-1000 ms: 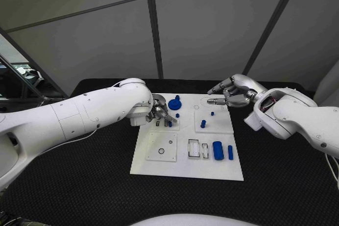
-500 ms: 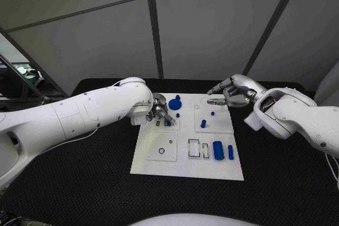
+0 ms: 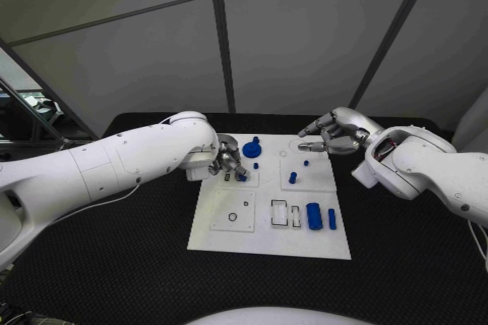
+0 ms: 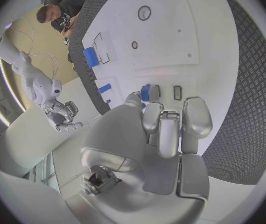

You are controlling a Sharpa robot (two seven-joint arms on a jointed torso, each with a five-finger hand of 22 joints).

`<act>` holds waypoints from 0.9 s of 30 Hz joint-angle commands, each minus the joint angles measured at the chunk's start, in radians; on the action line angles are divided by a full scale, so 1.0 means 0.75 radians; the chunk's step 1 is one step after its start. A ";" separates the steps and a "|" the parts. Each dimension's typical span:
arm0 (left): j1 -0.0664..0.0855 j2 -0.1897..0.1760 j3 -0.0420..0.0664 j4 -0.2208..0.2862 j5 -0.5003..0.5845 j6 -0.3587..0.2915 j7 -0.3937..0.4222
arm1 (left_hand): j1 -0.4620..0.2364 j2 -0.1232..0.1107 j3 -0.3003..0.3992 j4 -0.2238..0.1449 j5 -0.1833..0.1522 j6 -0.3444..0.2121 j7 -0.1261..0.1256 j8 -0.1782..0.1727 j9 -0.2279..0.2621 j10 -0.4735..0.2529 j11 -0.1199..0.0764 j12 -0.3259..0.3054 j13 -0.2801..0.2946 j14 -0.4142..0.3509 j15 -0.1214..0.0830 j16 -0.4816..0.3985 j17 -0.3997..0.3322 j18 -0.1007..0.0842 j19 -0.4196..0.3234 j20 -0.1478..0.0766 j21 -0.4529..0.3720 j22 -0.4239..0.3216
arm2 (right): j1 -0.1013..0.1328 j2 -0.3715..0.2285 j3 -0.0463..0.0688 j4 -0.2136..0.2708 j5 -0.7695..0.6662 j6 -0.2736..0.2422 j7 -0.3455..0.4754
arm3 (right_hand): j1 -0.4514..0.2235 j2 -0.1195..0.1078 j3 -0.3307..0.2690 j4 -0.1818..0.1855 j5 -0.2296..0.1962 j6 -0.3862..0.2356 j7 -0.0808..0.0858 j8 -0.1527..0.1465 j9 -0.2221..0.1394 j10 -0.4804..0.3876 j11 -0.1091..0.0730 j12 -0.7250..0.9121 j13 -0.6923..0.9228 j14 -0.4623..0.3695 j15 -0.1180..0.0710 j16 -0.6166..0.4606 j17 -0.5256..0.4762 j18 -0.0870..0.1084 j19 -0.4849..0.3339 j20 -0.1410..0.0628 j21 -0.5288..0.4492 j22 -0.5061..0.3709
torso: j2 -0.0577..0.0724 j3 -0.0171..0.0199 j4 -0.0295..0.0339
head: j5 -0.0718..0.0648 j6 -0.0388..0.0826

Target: Assemble the parts on the task board

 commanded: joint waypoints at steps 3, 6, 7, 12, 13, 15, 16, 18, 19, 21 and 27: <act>0.001 -0.029 0.001 0.041 0.031 -0.114 0.041 | -0.106 -0.107 0.386 -0.171 0.004 0.023 -0.001 -0.006 0.050 0.022 -0.007 -0.001 0.108 0.104 -0.004 0.009 0.241 -0.013 0.003 -0.001 0.002 0.016 | 0.003 0.000 0.001 -0.002 -0.002 0.013 0.006 | 0.002 0.014 -0.002 -0.007 0.007 0.003 0.001 -0.007 -0.001 0.002 0.001 0.004 0.002 0.055 -0.008 -0.007 -0.001 0.007 0.005 -0.009 -0.004 0.084 | 0.000 0.0009 0.0017 | 0.004 0.003; 0.001 -0.046 0.001 0.065 0.032 -0.158 0.049 | -0.160 -0.149 0.502 -0.189 0.007 0.033 -0.005 -0.008 0.081 0.031 -0.009 0.003 0.118 0.107 -0.008 0.015 0.248 -0.017 0.011 0.001 0.008 0.031 | 0.003 0.001 0.001 -0.006 -0.002 0.013 0.008 | 0.002 0.014 -0.002 -0.007 0.007 0.003 0.001 -0.007 -0.001 0.002 0.001 0.004 0.002 0.055 -0.008 -0.007 -0.001 0.007 0.005 -0.009 -0.004 0.084 | 0.000 -0.0003 0.0014 | 0.007 0.002; 0.001 -0.053 0.000 0.075 0.032 -0.173 0.051 | -0.182 -0.162 0.541 -0.199 0.009 0.037 -0.005 -0.009 0.092 0.035 -0.011 0.005 0.121 0.108 -0.008 0.017 0.251 -0.017 0.014 0.000 0.009 0.036 | 0.003 0.001 0.001 -0.007 -0.002 0.014 0.008 | 0.002 0.014 -0.002 -0.007 0.007 0.003 0.001 -0.007 -0.001 0.002 0.001 0.004 0.002 0.055 -0.008 -0.007 -0.001 0.007 0.005 -0.009 -0.004 0.084 | 0.000 -0.0002 0.0017 | 0.007 0.002; -0.002 -0.081 0.000 0.114 0.017 -0.234 0.056 | -0.233 -0.186 0.621 -0.225 0.010 0.046 -0.008 -0.014 0.117 0.044 -0.011 0.015 0.131 0.110 -0.012 0.023 0.258 -0.021 0.027 -0.001 0.019 0.056 | 0.003 0.002 0.001 -0.010 -0.002 0.016 0.011 | 0.001 0.014 -0.002 -0.007 0.007 0.003 0.001 -0.007 -0.001 0.002 0.001 0.003 0.002 0.055 -0.008 -0.007 0.000 0.008 0.005 -0.009 -0.005 0.083 | -0.001 0.0001 0.0026 | 0.007 0.001; -0.003 -0.085 0.000 0.120 0.012 -0.242 0.055 | -0.239 -0.188 0.629 -0.228 0.009 0.047 -0.008 -0.015 0.120 0.045 -0.011 0.016 0.133 0.110 -0.013 0.024 0.259 -0.022 0.028 -0.001 0.020 0.059 | 0.003 0.002 0.001 -0.011 -0.002 0.017 0.011 | 0.001 0.014 -0.002 -0.007 0.007 0.003 0.001 -0.007 -0.001 0.002 0.001 0.003 0.002 0.055 -0.008 -0.007 0.000 0.008 0.005 -0.009 -0.005 0.083 | -0.001 -0.0005 0.0026 | 0.009 -0.001; -0.005 -0.089 0.000 0.126 0.005 -0.249 0.051 | -0.257 -0.194 0.651 -0.238 0.008 0.050 -0.009 -0.016 0.129 0.048 -0.011 0.017 0.135 0.112 -0.013 0.027 0.263 -0.023 0.033 -0.002 0.024 0.066 | 0.003 0.001 0.001 -0.011 -0.002 0.017 0.012 | 0.001 0.014 -0.002 -0.007 0.007 0.003 0.001 -0.007 -0.001 0.002 0.001 0.003 0.002 0.055 -0.008 -0.007 0.000 0.008 0.005 -0.009 -0.005 0.083 | -0.001 -0.0012 0.0044 | 0.010 -0.002; -0.006 -0.091 0.000 0.129 0.002 -0.250 0.048 | -0.259 -0.194 0.652 -0.239 0.008 0.051 -0.009 -0.016 0.130 0.048 -0.011 0.018 0.136 0.112 -0.013 0.028 0.263 -0.023 0.033 -0.002 0.024 0.067 | 0.003 0.001 0.001 -0.012 -0.002 0.018 0.012 | 0.001 0.014 -0.002 -0.007 0.007 0.003 0.001 -0.007 -0.001 0.002 0.001 0.003 0.002 0.055 -0.008 -0.007 0.000 0.008 0.005 -0.009 -0.005 0.083 | -0.001 -0.0015 0.0045 | 0.010 -0.002; -0.009 -0.093 0.000 0.132 -0.003 -0.248 0.042 | -0.265 -0.196 0.660 -0.243 0.008 0.052 -0.009 -0.017 0.133 0.049 -0.012 0.021 0.138 0.112 -0.014 0.029 0.265 -0.024 0.036 -0.002 0.026 0.071 | 0.003 0.002 0.001 -0.013 -0.002 0.019 0.012 | 0.001 0.014 -0.002 -0.007 0.007 0.003 0.001 -0.007 -0.001 0.002 0.001 0.003 0.002 0.055 -0.008 -0.007 0.000 0.008 0.005 -0.009 -0.005 0.083 | 0.000 -0.0011 0.0027 | 0.011 -0.002; -0.010 -0.094 0.000 0.133 -0.009 -0.246 0.039 | -0.265 -0.196 0.660 -0.243 0.008 0.052 -0.009 -0.017 0.133 0.049 -0.012 0.021 0.138 0.112 -0.014 0.029 0.265 -0.024 0.036 -0.002 0.026 0.071 | 0.003 0.002 0.001 -0.013 -0.002 0.019 0.012 | 0.001 0.014 -0.002 -0.007 0.007 0.003 0.001 -0.007 -0.001 0.002 0.001 0.003 0.002 0.055 -0.008 -0.007 0.000 0.008 0.005 -0.009 -0.005 0.083 | 0.001 -0.0004 0.0011 | 0.012 -0.003; -0.013 -0.094 -0.001 0.133 -0.030 -0.239 0.029 | -0.266 -0.196 0.662 -0.244 0.008 0.052 -0.009 -0.017 0.134 0.049 -0.012 0.020 0.138 0.113 -0.014 0.030 0.266 -0.024 0.037 -0.002 0.027 0.073 | 0.003 0.002 0.001 -0.013 -0.003 0.020 0.012 | 0.001 0.014 -0.002 -0.007 0.007 0.003 0.001 -0.007 -0.001 0.002 0.001 0.003 0.002 0.055 -0.008 -0.007 0.000 0.008 0.005 -0.009 -0.005 0.083 | 0.001 -0.0002 -0.0006 | 0.014 -0.003; -0.022 -0.089 -0.001 0.130 -0.067 -0.218 -0.004 | -0.282 -0.200 0.685 -0.260 0.007 0.054 -0.010 -0.020 0.145 0.050 -0.012 0.018 0.140 0.119 -0.014 0.047 0.286 -0.028 0.048 -0.003 0.036 0.090 | 0.003 0.004 0.001 -0.015 -0.009 0.022 0.013 | 0.001 0.014 -0.002 -0.007 0.007 0.003 0.001 -0.007 -0.001 0.002 0.001 0.003 0.002 0.055 -0.008 -0.007 0.000 0.008 0.005 -0.009 -0.005 0.083 | 0.002 -0.0004 -0.0007 | 0.015 -0.009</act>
